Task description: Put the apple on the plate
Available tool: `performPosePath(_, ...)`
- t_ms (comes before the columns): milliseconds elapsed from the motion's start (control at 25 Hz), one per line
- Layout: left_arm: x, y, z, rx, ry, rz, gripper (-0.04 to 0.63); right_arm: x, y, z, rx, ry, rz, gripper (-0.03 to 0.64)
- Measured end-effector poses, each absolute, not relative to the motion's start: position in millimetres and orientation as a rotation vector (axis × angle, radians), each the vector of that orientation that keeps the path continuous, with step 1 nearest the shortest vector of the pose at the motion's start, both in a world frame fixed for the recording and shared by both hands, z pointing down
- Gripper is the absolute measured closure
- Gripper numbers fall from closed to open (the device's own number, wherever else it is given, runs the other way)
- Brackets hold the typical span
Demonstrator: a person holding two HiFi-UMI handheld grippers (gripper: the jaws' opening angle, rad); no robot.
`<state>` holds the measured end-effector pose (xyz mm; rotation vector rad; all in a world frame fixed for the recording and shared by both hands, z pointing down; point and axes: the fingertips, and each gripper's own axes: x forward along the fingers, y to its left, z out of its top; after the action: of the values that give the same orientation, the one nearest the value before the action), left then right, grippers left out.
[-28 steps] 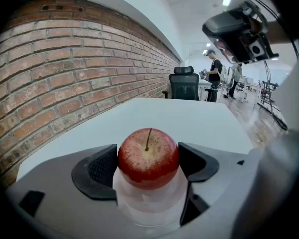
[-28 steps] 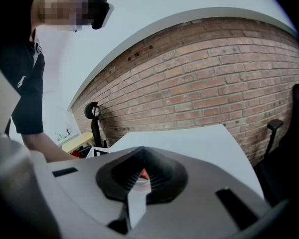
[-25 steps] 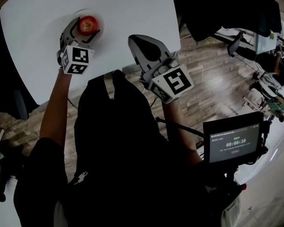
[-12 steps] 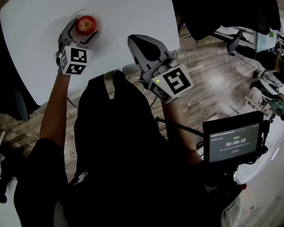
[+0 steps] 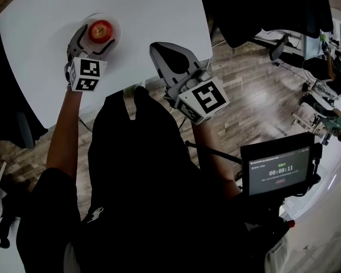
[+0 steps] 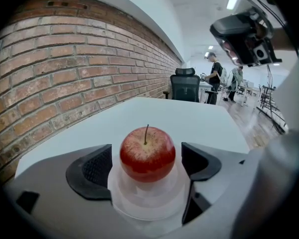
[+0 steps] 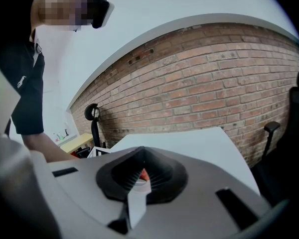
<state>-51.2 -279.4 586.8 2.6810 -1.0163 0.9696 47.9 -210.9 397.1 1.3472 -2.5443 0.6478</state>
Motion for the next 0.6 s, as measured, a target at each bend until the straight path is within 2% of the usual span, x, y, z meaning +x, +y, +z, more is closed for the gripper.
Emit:
performPosePath(240,-43.7,-273.9,581.4,2.677,-1.055,0.993,0.17,61.8,-205.4,395.1,1.337,-2.557,0.621,0.614)
performPosePath(480,-51.3,-268.7,563.3,2.611,-1.149,0.869,0.172,60.9,-206.2,385.2,1.303,-2.662,0.557,0.614)
performPosePath(600,-56.3,-262.8,557.1,2.594,-1.177,0.858,0.213,59.5,-204.7,386.3,1.275,-2.657,0.546,0.614)
